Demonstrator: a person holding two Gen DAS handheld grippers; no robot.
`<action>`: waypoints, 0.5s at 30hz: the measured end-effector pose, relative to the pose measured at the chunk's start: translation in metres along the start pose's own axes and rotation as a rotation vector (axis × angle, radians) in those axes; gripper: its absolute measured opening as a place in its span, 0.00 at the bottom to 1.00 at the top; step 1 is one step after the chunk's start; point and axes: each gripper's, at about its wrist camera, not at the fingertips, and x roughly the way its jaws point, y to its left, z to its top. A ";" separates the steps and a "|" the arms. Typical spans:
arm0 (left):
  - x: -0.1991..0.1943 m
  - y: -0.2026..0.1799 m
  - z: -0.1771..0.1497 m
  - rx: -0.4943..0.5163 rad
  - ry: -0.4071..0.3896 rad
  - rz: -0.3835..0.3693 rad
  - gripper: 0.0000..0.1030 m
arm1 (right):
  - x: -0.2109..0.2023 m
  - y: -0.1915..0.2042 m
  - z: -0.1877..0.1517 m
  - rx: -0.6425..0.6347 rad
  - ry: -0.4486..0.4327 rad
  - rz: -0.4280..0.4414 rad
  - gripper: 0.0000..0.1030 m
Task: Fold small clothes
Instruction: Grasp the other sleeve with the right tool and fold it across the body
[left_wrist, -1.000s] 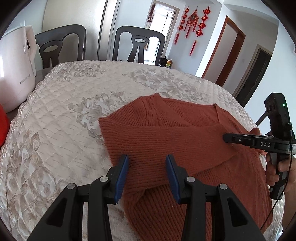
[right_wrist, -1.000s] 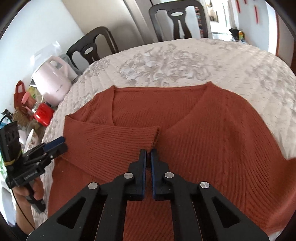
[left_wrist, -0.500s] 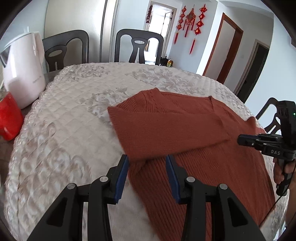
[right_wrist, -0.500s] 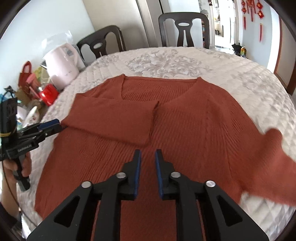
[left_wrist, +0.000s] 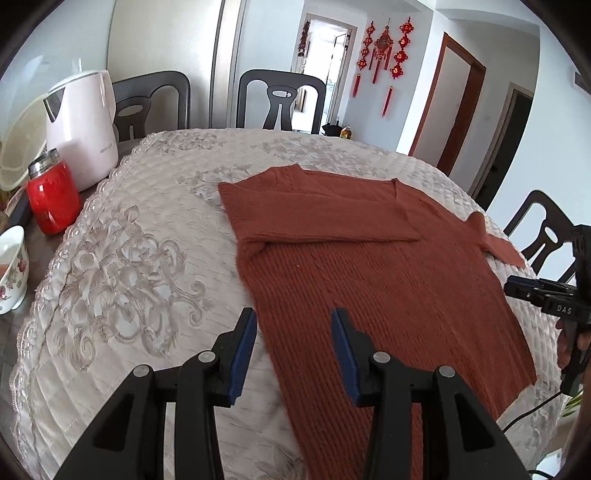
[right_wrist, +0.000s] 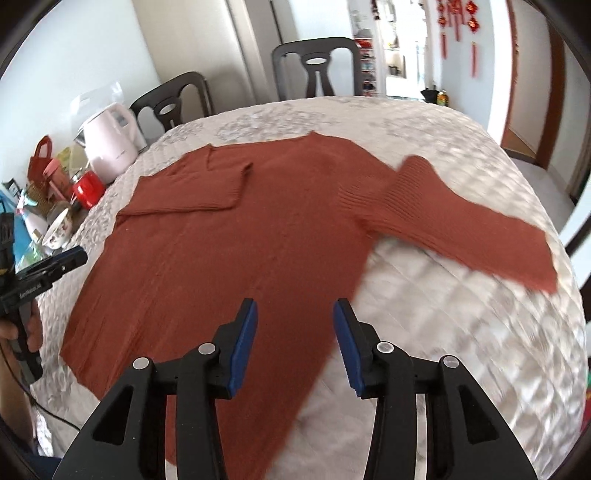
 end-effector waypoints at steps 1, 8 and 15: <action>0.001 -0.003 -0.001 0.007 0.002 0.004 0.47 | -0.002 -0.003 -0.001 0.006 -0.004 -0.008 0.43; 0.005 -0.015 0.005 0.037 -0.003 0.010 0.48 | -0.009 -0.028 -0.003 0.081 -0.029 -0.039 0.48; 0.020 -0.028 0.015 0.055 0.005 0.012 0.49 | -0.012 -0.075 0.000 0.266 -0.064 -0.083 0.48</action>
